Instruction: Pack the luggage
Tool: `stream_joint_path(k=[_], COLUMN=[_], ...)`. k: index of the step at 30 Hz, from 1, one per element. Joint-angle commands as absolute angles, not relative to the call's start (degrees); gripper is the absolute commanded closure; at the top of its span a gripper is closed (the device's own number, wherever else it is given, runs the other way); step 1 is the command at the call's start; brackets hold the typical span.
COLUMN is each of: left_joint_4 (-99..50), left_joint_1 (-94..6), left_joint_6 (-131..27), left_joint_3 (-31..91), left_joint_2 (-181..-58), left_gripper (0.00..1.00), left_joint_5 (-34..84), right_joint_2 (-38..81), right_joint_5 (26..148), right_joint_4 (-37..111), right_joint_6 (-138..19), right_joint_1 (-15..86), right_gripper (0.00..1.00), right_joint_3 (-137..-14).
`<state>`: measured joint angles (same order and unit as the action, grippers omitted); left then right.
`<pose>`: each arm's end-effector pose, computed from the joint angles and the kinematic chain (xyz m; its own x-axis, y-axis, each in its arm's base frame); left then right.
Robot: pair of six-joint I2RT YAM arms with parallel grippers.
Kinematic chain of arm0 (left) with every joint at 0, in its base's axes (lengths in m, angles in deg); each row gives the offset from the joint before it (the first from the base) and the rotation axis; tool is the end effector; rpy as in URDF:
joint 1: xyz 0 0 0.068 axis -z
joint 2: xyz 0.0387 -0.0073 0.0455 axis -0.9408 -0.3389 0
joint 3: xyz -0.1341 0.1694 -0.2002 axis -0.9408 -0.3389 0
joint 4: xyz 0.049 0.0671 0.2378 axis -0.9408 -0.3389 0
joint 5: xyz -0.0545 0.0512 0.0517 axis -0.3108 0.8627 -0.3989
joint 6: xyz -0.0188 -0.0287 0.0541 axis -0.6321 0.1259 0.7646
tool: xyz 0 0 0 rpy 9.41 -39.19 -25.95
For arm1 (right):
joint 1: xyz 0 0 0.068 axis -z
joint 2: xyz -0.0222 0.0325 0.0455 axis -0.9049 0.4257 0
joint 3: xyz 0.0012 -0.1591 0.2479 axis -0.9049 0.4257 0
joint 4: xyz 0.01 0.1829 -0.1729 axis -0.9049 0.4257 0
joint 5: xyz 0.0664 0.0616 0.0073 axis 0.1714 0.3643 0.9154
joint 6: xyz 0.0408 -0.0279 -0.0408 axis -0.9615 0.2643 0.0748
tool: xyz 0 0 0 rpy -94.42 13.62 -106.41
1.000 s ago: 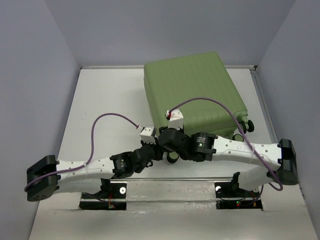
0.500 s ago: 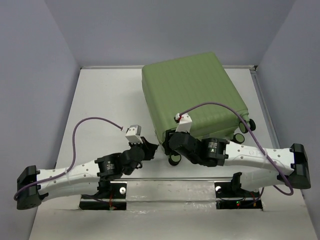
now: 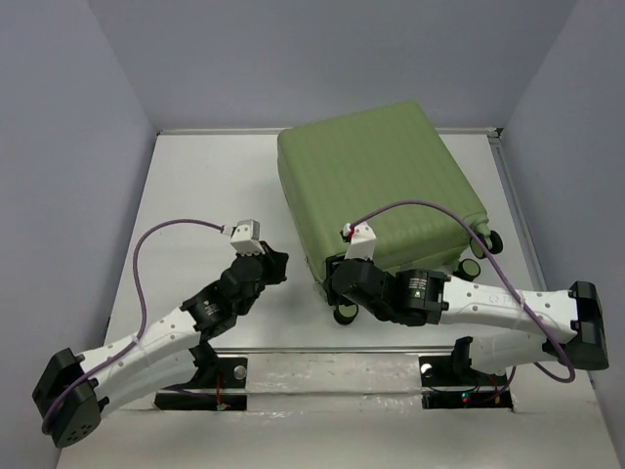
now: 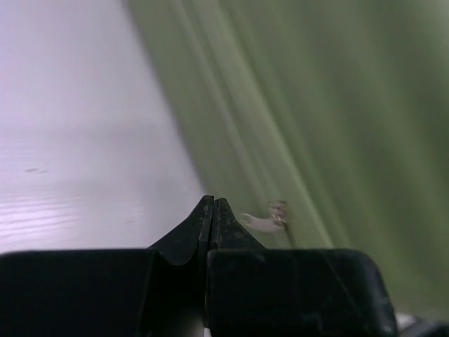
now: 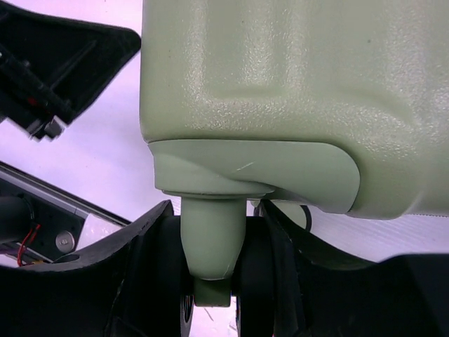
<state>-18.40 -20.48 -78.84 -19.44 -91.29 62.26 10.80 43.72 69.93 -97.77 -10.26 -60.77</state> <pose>0.1324 -0.1191 0.2505 -0.3658 -0.4109 -0.8351 0.1812 0.8487 -0.4969 0.0922 0.2339 0.3237 -0.6038 -0.0396 -0.7962 -0.3554 0.9074 0.2244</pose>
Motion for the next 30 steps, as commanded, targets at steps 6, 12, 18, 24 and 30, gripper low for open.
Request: stream_joint_path(k=[6, 12, 18, 24, 30], left_joint_4=[-7.00, -5.87, -0.07, 2.74, 5.21], left_joint_1=[-16.93, -14.03, -11.83, -11.74, -11.74], left_joint_6=[-72.68, -71.37, -66.71, -63.81, -62.05], left_joint_3=[-29.89, -32.10, -29.29, -26.04, -23.93], left_joint_2=[-76.35, -76.07, -84.24, -92.94, -95.50], left_gripper=[0.81, 0.49, 0.44, 0.44, 0.46], left_joint_5=[33.77, 30.43, 32.88, 32.89, 36.05], right_joint_2=[8.88, 5.54, 5.71, 6.16, 6.68], right_joint_5=[41.41, 40.88, 41.50, 41.85, 42.99], right_joint_4=[68.65, 68.65, 68.65, 68.56, 67.42], right_joint_6=[-94.89, -94.98, -94.37, -94.28, -94.10], right_joint_1=[-10.69, -10.69, -10.69, -10.69, -10.69], right_gripper=[0.93, 0.93, 0.93, 0.93, 0.93], right_joint_3=[-61.28, -60.04, -60.22, -60.31, -59.52])
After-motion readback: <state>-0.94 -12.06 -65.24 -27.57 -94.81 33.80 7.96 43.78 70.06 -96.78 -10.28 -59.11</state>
